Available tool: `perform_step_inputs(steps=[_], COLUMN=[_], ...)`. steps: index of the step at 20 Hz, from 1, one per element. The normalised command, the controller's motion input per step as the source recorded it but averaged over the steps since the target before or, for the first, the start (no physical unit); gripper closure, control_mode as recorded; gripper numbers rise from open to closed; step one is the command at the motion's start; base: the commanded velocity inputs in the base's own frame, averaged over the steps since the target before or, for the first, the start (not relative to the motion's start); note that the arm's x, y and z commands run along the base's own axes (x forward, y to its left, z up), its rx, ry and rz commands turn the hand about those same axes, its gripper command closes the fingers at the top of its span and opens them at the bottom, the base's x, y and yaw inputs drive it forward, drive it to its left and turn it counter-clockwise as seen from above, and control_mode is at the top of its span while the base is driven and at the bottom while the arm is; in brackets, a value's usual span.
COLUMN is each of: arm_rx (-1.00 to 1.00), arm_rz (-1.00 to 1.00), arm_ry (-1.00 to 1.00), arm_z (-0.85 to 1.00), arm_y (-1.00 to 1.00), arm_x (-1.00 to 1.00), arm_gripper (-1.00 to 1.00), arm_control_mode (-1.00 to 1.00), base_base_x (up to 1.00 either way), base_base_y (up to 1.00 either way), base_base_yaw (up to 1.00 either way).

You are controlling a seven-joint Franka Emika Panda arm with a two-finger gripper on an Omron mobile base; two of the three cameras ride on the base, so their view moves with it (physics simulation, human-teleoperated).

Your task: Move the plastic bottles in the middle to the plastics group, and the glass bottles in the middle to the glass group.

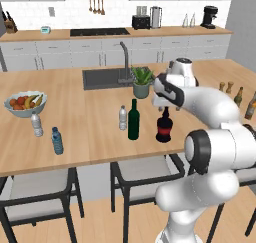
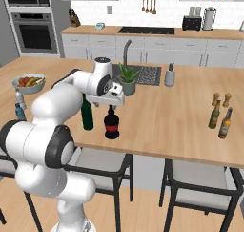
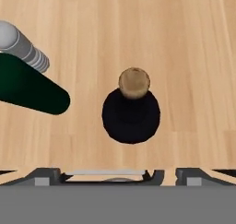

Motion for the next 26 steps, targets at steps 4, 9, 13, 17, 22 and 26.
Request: perform_step_inputs(steps=[4, 9, 13, 17, 22, 26], arm_rx=[-0.01, -0.04, -0.05, -0.11, -0.1, -0.07], arm_rz=[0.0, 0.0, 0.0, 0.0, 0.0, 0.0], arm_ry=[0.0, 0.0, 0.0, -0.01, -0.01, -0.06], arm_z=[-0.15, -0.17, -0.09, -0.13, -0.15, -0.15], arm_y=[0.0, -0.01, -0.02, -0.07, -0.06, -0.01], arm_x=[0.33, 0.28, 0.19, 0.09, 0.13, 0.03], arm_gripper=[-1.0, -1.0, -1.0, -1.0, -1.0, -1.0], arm_control_mode=[-1.0, -1.0, -1.0, -1.0, -1.0, -1.0], base_base_x=[0.0, 0.0, 0.0, 0.0, 0.0, 0.0], base_base_y=[0.0, 0.0, 0.0, 0.0, 0.0, 0.0], base_base_yaw=[0.0, 0.0, 0.0, 0.0, 0.0, 0.0])
